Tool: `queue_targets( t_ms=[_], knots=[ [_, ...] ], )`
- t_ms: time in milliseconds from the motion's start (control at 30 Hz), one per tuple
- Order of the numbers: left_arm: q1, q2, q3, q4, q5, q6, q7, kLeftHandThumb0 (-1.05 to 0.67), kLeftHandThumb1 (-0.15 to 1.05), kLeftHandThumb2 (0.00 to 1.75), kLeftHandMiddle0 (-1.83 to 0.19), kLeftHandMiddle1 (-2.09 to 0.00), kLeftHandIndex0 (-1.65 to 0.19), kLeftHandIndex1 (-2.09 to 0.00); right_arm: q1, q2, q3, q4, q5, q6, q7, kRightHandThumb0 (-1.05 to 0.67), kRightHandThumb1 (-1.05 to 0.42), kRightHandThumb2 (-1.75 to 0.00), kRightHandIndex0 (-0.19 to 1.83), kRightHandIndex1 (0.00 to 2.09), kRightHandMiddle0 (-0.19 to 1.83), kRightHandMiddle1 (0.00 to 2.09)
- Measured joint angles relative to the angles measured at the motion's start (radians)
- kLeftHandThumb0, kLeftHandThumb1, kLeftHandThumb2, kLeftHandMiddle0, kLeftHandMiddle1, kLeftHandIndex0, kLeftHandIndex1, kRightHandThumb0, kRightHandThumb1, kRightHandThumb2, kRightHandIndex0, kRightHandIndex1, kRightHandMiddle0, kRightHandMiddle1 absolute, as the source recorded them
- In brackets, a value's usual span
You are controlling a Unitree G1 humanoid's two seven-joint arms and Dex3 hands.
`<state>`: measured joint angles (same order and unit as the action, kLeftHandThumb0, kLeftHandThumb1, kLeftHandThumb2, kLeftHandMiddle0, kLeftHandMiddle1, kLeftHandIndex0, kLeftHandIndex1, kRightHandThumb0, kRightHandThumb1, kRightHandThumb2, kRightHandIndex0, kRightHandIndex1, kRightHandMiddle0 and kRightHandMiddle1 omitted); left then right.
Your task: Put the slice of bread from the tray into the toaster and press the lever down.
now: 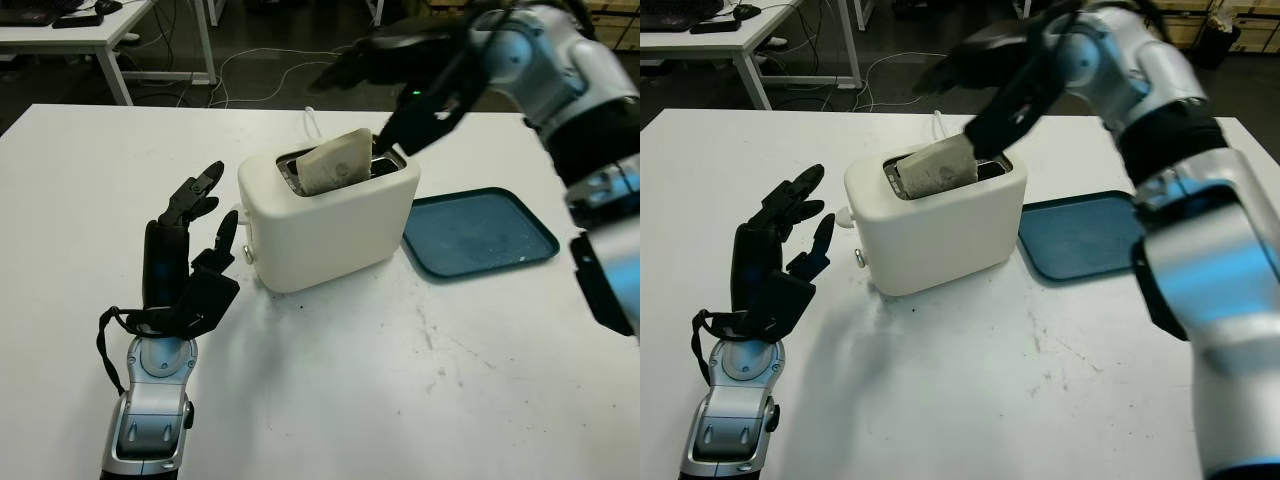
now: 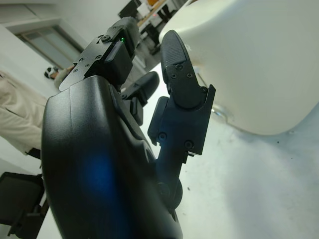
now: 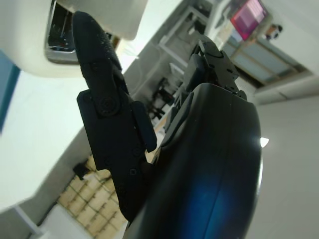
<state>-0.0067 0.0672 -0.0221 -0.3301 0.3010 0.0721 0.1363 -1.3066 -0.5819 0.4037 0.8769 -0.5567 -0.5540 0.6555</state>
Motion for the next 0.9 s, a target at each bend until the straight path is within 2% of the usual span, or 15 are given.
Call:
queue_targets(
  t_ms=[233, 467, 633, 900],
  knots=[
    [0.000, -0.002, -0.002, 0.002, 0.004, 0.000, 0.005, -0.45, 0.92, 0.48, -0.21, -0.87, -0.50, -0.05, 0.115, -0.009, -0.109, -0.010, 0.115, 0.006, -0.063, -0.62, -0.86, 0.00, 0.28, 0.19, 0.34, 0.10],
    [0.000, 0.000, -0.003, 0.002, 0.006, 0.000, 0.005, -0.46, 0.92, 0.49, -0.21, -0.88, -0.49, -0.04, 0.201, 0.048, -0.193, 0.042, 0.235, 0.004, -0.118, -0.56, -0.76, 0.00, 0.47, 0.31, 0.49, 0.13],
    [0.000, 0.000, -0.003, 0.003, 0.005, 0.000, 0.005, -0.46, 0.92, 0.49, -0.22, -0.88, -0.50, -0.04, 0.218, 0.093, -0.206, 0.080, 0.267, 0.019, -0.117, -0.56, -0.73, 0.00, 0.46, 0.35, 0.51, 0.12],
    [0.000, -0.002, -0.003, 0.004, 0.005, -0.001, 0.006, -0.45, 0.92, 0.49, -0.21, -0.88, -0.50, -0.04, 0.215, 0.104, -0.217, 0.109, 0.272, 0.023, -0.081, -0.59, -0.71, 0.00, 0.32, 0.53, 0.53, 0.07]
  ],
)
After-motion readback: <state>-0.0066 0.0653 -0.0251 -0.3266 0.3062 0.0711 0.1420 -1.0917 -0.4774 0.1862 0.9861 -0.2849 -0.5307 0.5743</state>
